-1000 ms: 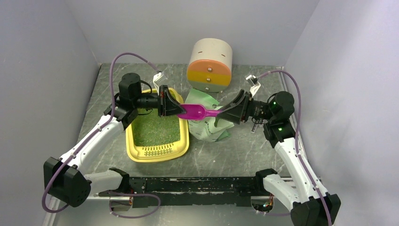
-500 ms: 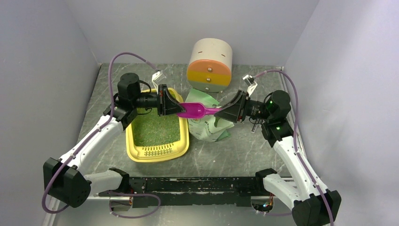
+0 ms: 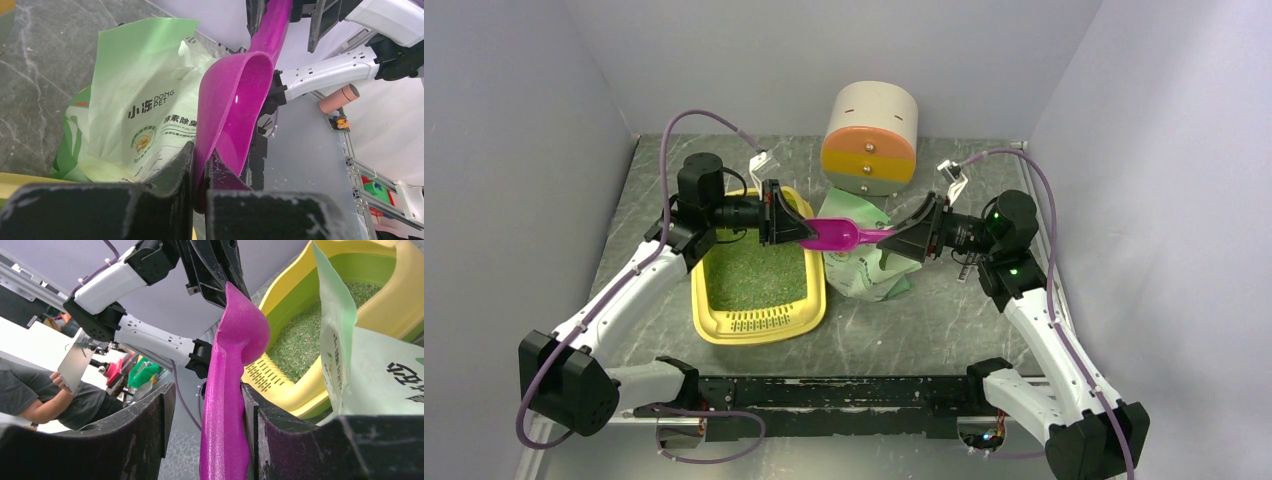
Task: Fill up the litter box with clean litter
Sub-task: Pick up the spatula from the center of the board.
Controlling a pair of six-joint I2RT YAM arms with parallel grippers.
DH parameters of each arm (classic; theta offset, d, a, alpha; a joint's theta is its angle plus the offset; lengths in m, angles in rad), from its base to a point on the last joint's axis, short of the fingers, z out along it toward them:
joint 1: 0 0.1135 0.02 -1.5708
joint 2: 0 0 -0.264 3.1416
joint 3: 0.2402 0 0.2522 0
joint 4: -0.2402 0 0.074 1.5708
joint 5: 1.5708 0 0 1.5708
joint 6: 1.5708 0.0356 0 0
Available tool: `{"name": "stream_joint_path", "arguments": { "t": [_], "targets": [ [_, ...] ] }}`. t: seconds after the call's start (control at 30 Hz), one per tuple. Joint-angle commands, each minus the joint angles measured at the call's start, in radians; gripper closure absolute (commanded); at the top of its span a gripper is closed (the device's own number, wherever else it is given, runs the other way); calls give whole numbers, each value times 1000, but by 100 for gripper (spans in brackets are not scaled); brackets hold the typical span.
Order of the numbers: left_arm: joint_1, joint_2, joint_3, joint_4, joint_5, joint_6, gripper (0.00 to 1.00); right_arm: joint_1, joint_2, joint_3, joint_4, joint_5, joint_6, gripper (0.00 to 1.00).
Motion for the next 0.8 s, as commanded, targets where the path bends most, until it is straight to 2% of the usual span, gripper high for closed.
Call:
{"name": "stream_joint_path", "arguments": {
  "t": [0.0,0.2,0.3,0.53,0.57,0.63,0.7,0.77],
  "targets": [
    [0,14,42,-48,5,55,95,12,-13,33,-32,25,-42,48],
    [-1,13,35,5,9,22,95,14,-5,20,17,-15,-9,61],
    [0,29,55,-33,4,50,95,14,-5,24,1,-22,-22,67],
    [0,36,58,-34,3,55,95,15,-18,24,-29,0,-34,89],
    [0,37,59,-34,4,55,92,15,-21,22,-32,5,-32,92],
    [0,41,64,-39,-3,57,76,15,-29,23,-40,16,-28,99],
    [0,39,68,-42,-14,61,58,15,-36,30,-70,41,-33,100],
    [0,34,77,-61,-43,74,45,15,-49,49,-124,77,-46,100]
  ]
}}
